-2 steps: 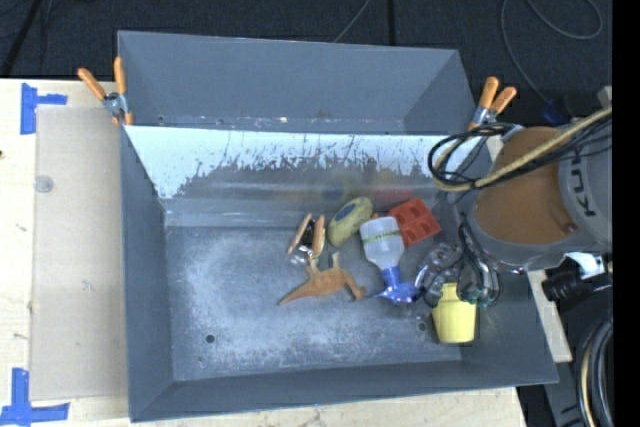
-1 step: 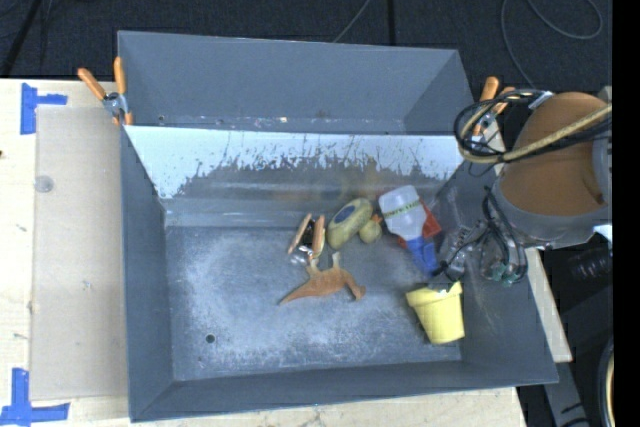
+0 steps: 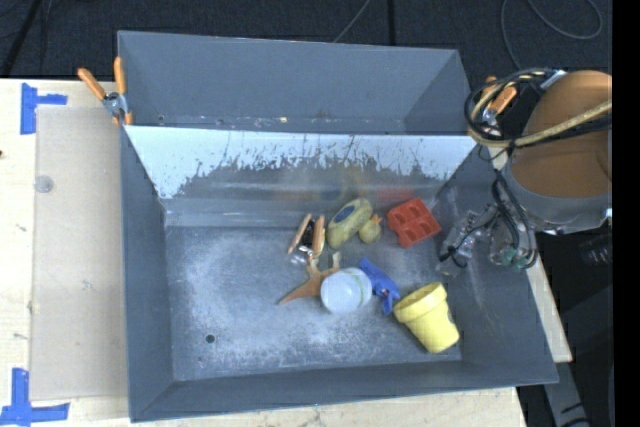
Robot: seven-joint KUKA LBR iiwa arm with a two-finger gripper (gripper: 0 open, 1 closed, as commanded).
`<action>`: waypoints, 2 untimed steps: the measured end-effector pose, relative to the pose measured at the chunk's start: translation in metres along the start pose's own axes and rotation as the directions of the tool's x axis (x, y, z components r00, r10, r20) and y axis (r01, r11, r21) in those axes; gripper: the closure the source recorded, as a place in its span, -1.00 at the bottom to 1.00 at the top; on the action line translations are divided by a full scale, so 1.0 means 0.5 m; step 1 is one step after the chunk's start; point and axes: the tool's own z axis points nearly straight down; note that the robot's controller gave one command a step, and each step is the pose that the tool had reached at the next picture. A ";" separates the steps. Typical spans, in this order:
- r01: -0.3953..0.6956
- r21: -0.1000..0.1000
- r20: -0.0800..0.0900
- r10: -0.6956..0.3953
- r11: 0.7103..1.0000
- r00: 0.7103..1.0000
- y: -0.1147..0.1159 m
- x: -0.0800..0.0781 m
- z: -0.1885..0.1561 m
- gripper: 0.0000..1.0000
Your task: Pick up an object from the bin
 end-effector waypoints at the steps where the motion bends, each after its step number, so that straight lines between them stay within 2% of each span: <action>1: 0.087 0.002 -0.006 -0.087 0.996 0.996 -0.007 -0.012 -0.036 -1.00; 2: 0.088 0.002 -0.007 -0.088 0.996 0.996 -0.006 -0.011 -0.036 -1.00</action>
Offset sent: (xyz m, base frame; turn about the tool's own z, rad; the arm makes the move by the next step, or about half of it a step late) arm 0.0000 0.0000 0.0000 0.0000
